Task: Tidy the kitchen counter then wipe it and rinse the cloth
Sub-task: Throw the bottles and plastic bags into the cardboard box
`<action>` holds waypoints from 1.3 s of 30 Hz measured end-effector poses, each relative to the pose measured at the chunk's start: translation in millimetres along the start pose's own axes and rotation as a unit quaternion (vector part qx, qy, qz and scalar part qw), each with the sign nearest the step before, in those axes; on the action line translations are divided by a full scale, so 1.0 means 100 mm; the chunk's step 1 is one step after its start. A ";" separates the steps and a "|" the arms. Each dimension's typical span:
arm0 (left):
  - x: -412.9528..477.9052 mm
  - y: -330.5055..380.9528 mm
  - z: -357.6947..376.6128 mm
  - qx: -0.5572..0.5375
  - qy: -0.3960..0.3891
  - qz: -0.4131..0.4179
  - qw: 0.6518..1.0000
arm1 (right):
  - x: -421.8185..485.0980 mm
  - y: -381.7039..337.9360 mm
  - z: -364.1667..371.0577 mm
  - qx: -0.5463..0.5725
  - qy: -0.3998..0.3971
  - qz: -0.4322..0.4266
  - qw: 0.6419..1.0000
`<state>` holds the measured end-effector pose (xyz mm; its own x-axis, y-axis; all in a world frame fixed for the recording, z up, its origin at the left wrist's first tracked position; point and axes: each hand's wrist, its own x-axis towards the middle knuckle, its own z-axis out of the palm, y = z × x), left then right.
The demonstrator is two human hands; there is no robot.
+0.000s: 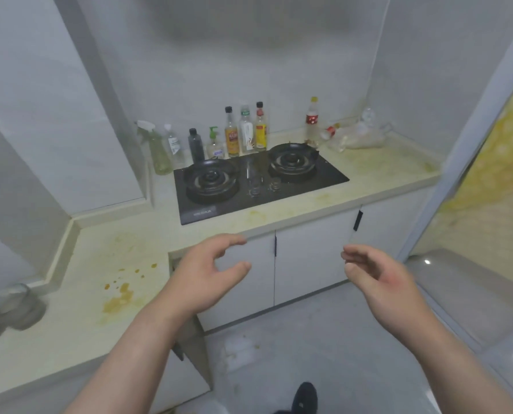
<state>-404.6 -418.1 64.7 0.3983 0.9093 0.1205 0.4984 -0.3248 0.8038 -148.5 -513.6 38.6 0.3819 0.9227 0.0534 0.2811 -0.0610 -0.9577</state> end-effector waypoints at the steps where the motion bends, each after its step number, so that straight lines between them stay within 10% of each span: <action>1: 0.12 0.02 0.08 0.001 -0.006 0.000 1.000 | 0.09 0.06 -0.07 -0.005 0.004 0.005 1.000; 24: 3.64 0.23 1.60 0.011 -0.060 -0.023 0.998 | 3.28 0.68 -1.50 -0.098 0.043 0.103 0.989; 39: 5.13 0.94 2.91 -0.029 0.005 -0.073 0.997 | 5.29 1.27 -2.72 -0.106 -0.077 0.069 0.989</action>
<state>70.6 -57.8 32.1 0.3159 0.9488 0.0054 0.5053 -0.1731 0.8454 329.0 -136.9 21.9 0.2954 0.9460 -0.1337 0.4202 -0.2543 -0.8711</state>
